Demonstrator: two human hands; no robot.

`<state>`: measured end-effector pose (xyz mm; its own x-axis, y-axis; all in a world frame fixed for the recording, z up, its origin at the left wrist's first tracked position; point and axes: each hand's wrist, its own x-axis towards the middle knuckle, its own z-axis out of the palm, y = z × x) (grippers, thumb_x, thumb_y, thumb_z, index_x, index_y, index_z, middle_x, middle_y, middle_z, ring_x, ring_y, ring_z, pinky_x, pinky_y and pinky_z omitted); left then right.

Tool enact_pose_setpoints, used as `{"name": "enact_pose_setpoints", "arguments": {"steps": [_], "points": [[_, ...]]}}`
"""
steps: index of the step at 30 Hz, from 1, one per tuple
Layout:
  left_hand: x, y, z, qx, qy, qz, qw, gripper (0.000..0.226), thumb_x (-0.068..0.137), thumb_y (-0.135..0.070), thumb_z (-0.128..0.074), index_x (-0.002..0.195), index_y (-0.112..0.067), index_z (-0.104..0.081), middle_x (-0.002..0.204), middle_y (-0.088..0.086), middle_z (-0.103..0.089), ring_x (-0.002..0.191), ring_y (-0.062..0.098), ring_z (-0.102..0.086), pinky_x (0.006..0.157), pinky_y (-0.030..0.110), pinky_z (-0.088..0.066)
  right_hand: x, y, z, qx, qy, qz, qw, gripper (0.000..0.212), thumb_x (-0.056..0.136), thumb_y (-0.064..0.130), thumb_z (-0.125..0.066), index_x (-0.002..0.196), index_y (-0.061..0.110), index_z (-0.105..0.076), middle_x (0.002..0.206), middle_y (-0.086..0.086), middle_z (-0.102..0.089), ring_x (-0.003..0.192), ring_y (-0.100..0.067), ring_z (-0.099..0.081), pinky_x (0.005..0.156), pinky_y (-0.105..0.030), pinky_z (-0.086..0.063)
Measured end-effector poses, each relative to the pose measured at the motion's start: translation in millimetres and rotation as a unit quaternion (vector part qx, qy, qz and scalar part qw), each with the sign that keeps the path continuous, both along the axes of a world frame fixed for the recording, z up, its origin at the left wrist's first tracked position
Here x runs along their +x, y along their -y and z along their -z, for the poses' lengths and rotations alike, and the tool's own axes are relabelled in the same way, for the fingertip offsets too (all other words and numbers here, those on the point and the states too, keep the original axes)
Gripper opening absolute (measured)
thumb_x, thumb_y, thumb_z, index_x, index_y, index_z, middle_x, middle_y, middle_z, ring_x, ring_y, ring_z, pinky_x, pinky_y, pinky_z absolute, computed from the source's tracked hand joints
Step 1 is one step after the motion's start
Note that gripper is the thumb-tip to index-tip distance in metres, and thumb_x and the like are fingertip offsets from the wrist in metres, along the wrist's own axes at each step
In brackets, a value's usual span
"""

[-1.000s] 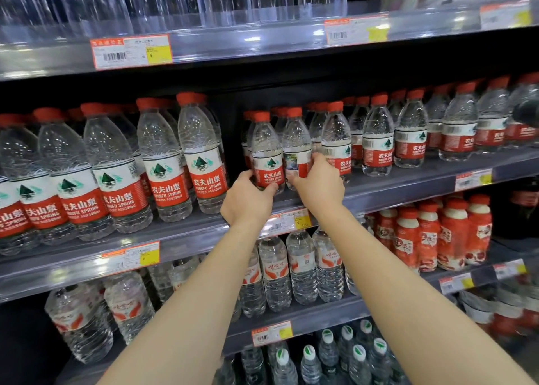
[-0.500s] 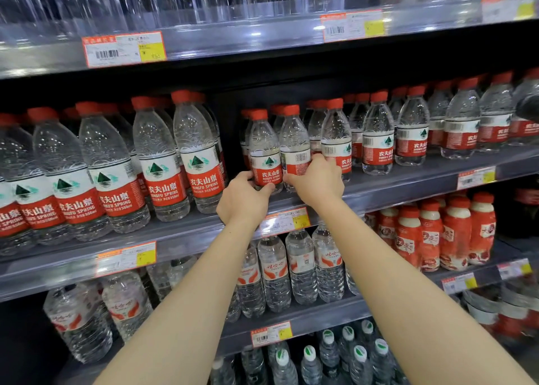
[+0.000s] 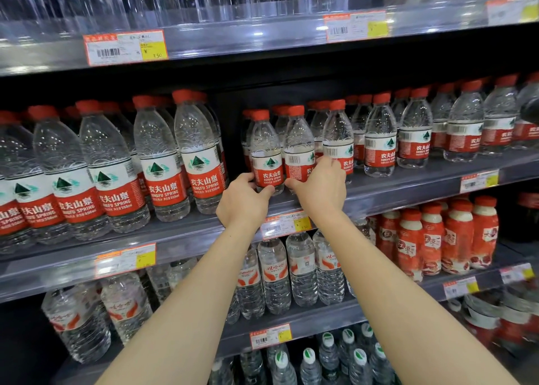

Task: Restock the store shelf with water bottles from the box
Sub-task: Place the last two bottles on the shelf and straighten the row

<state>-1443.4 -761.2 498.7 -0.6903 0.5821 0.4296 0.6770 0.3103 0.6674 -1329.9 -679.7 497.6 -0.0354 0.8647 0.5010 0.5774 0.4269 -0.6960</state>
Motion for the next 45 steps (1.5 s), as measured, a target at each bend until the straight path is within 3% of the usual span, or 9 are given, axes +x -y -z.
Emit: {"name": "enact_pose_setpoints", "arguments": {"steps": [5, 7, 14, 21, 28, 35, 38, 40, 45], "points": [[-1, -1, -2, -0.003, 0.011, 0.000, 1.000, 0.051, 0.092, -0.053, -0.072, 0.138, -0.034, -0.061, 0.126, -0.016, -0.073, 0.117, 0.017, -0.066, 0.077, 0.032, -0.043, 3, -9, -2, -0.041, 0.011, -0.077, 0.996, 0.053, 0.088, 0.036, -0.071, 0.128, 0.008, -0.051, 0.122, -0.011, -0.065, 0.119, -0.036, -0.055, 0.092, -0.043, -0.051], [-2, -1, -3, -0.004, 0.016, 0.002, 1.000, 0.052, 0.091, -0.053, -0.073, 0.138, -0.034, -0.061, 0.126, -0.016, -0.073, 0.116, 0.017, -0.067, 0.078, 0.033, -0.045, 6, -11, -2, -0.047, -0.005, -0.088, 0.995, 0.047, 0.086, 0.036, -0.074, 0.123, 0.013, -0.056, 0.117, -0.008, -0.069, 0.115, -0.034, -0.059, 0.091, -0.045, -0.053], [1, 3, -2, 0.013, 0.018, 0.020, 1.000, 0.056, 0.089, -0.059, -0.071, 0.138, -0.033, -0.062, 0.124, -0.016, -0.073, 0.115, 0.016, -0.067, 0.076, 0.032, -0.042, 5, -3, 4, 0.008, -0.019, -0.041, 0.999, 0.057, 0.079, 0.043, -0.084, 0.122, 0.015, -0.058, 0.110, -0.004, -0.072, 0.105, -0.029, -0.066, 0.075, -0.035, -0.050], [4, 2, 2, 0.032, 0.009, -0.012, 0.999, 0.053, 0.090, -0.057, -0.072, 0.136, -0.032, -0.063, 0.124, -0.014, -0.074, 0.116, 0.017, -0.067, 0.076, 0.031, -0.041, 17, -12, -4, -0.019, -0.015, -0.102, 0.995, 0.035, 0.084, 0.030, -0.080, 0.116, 0.022, -0.070, 0.108, 0.003, -0.076, 0.102, -0.023, -0.069, 0.086, -0.038, -0.055], [9, -2, 1, 0.024, 0.009, -0.035, 0.999, 0.052, 0.083, -0.061, -0.078, 0.125, -0.031, -0.068, 0.114, -0.011, -0.076, 0.109, 0.020, -0.069, 0.074, 0.033, -0.042, 13, -9, 3, 0.020, -0.001, -0.037, 0.999, 0.027, 0.089, 0.035, -0.075, 0.111, 0.022, -0.067, 0.101, 0.000, -0.074, 0.096, -0.025, -0.067, 0.069, -0.029, -0.038], [11, -2, -1, 0.017, 0.004, -0.041, 0.999, 0.049, 0.082, -0.061, -0.078, 0.121, -0.032, -0.070, 0.111, -0.011, -0.076, 0.106, 0.020, -0.070, 0.072, 0.032, -0.044, 12, -10, 1, 0.021, 0.025, -0.022, 0.999, 0.028, 0.090, 0.038, -0.073, 0.109, 0.020, -0.064, 0.099, -0.001, -0.072, 0.094, -0.027, -0.066, 0.067, -0.031, -0.038], [11, -1, -1, 0.017, 0.003, -0.040, 0.999, 0.050, 0.082, -0.062, -0.077, 0.121, -0.033, -0.070, 0.110, -0.012, -0.076, 0.105, 0.019, -0.071, 0.071, 0.032, -0.044, 14, -8, 3, 0.035, -0.006, -0.043, 0.998, 0.029, 0.090, 0.034, -0.074, 0.114, 0.019, -0.067, 0.101, -0.001, -0.074, 0.097, -0.025, -0.067, 0.070, -0.028, -0.040], [10, -1, -1, 0.015, 0.001, -0.040, 0.999, 0.050, 0.082, -0.063, -0.077, 0.122, -0.034, -0.069, 0.110, -0.012, -0.076, 0.105, 0.019, -0.070, 0.070, 0.032, -0.044, 21, -8, 1, 0.032, -0.078, -0.045, 0.995, 0.031, 0.093, 0.028, -0.072, 0.122, 0.015, -0.068, 0.105, 0.000, -0.073, 0.103, -0.022, -0.066, 0.077, -0.025, -0.039], [7, -3, 1, 0.015, -0.002, -0.035, 0.999, 0.052, 0.082, -0.064, -0.076, 0.124, -0.035, -0.069, 0.110, -0.012, -0.076, 0.104, 0.020, -0.071, 0.074, 0.034, -0.051, 49, -22, 2, 0.050, -0.150, 0.022, 0.987, 0.029, 0.093, 0.021, -0.071, 0.119, 0.011, -0.062, 0.111, -0.006, -0.063, 0.101, -0.023, -0.060, 0.080, -0.028, -0.038]]}}
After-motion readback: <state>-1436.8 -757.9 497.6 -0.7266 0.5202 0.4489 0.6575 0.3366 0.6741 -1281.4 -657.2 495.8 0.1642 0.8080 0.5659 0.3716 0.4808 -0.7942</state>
